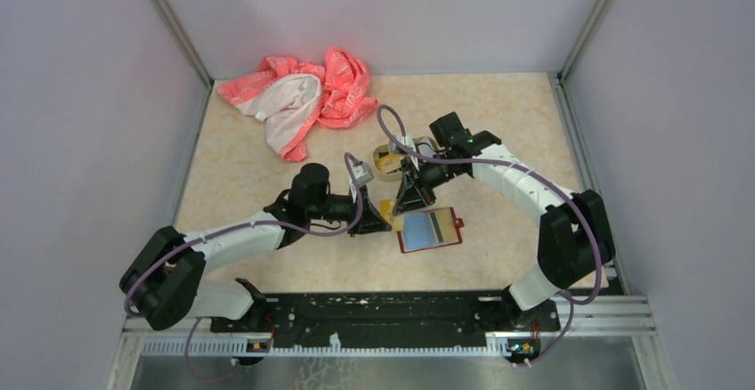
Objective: Put the credit cards into the card holder
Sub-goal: Pick up the credit card from the storage box.
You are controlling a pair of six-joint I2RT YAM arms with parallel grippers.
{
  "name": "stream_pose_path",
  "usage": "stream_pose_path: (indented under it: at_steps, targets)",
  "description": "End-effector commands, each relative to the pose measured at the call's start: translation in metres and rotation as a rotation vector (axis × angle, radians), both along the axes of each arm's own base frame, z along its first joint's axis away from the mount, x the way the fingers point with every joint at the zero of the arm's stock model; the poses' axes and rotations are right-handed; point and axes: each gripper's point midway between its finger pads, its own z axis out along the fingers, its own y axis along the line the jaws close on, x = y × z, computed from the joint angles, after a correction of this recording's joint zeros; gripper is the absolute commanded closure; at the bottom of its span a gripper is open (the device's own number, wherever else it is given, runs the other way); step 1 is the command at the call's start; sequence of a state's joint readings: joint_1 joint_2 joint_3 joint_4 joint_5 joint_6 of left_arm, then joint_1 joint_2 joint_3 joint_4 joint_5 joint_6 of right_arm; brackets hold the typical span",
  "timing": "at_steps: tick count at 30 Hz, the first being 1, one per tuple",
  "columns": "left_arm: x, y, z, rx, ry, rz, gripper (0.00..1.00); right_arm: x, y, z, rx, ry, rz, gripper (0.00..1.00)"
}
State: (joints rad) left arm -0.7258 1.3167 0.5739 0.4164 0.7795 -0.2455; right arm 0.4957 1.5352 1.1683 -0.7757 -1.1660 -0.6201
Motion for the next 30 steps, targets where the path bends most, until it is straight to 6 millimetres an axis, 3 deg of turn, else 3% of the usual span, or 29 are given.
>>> stream_pose_path:
  at_steps: [1, 4, 7, 10, 14, 19, 21, 22, 25, 26, 30]
  targets:
    - [0.0, -0.002, 0.007, -0.014, -0.032, -0.024, 1.0, 0.007, 0.007, 0.022, 0.042, -0.073, 0.024, 0.96]
    - [0.001, 0.0, 0.005, -0.012, -0.035, -0.013, 1.0, 0.008, 0.007, 0.022, 0.033, -0.076, 0.021, 0.99]
    - [0.0, 0.001, 0.004, -0.011, -0.04, -0.009, 1.0, 0.007, 0.006, 0.021, 0.025, -0.072, 0.026, 0.82]
    - [0.0, 0.002, 0.003, -0.006, -0.044, -0.004, 1.0, 0.007, 0.005, 0.022, 0.021, -0.079, 0.035, 0.79]
    - [0.001, 0.003, 0.002, -0.005, -0.049, 0.004, 1.0, 0.006, 0.004, 0.023, 0.018, -0.082, 0.038, 0.83]
    - [0.004, 0.002, 0.006, -0.01, -0.056, 0.012, 1.0, 0.009, 0.004, 0.018, -0.002, -0.073, 0.03, 1.0]
    - [0.005, 0.002, 0.007, -0.012, -0.058, 0.022, 1.0, 0.009, 0.004, 0.017, -0.006, -0.074, 0.029, 1.0]
    - [0.007, 0.003, 0.008, -0.012, -0.059, 0.033, 0.95, 0.01, 0.004, 0.018, -0.01, -0.078, 0.026, 1.0]
    - [0.016, 0.007, 0.005, 0.003, -0.055, 0.113, 0.5, 0.02, 0.001, 0.014, -0.051, -0.1, -0.013, 1.0]
    - [0.021, 0.011, 0.003, 0.011, -0.056, 0.158, 0.4, 0.025, -0.002, 0.011, -0.067, -0.108, -0.032, 1.0]
    - [0.032, 0.03, -0.003, 0.0, -0.061, 0.33, 0.22, 0.06, -0.027, 0.002, -0.136, -0.097, -0.176, 1.0]
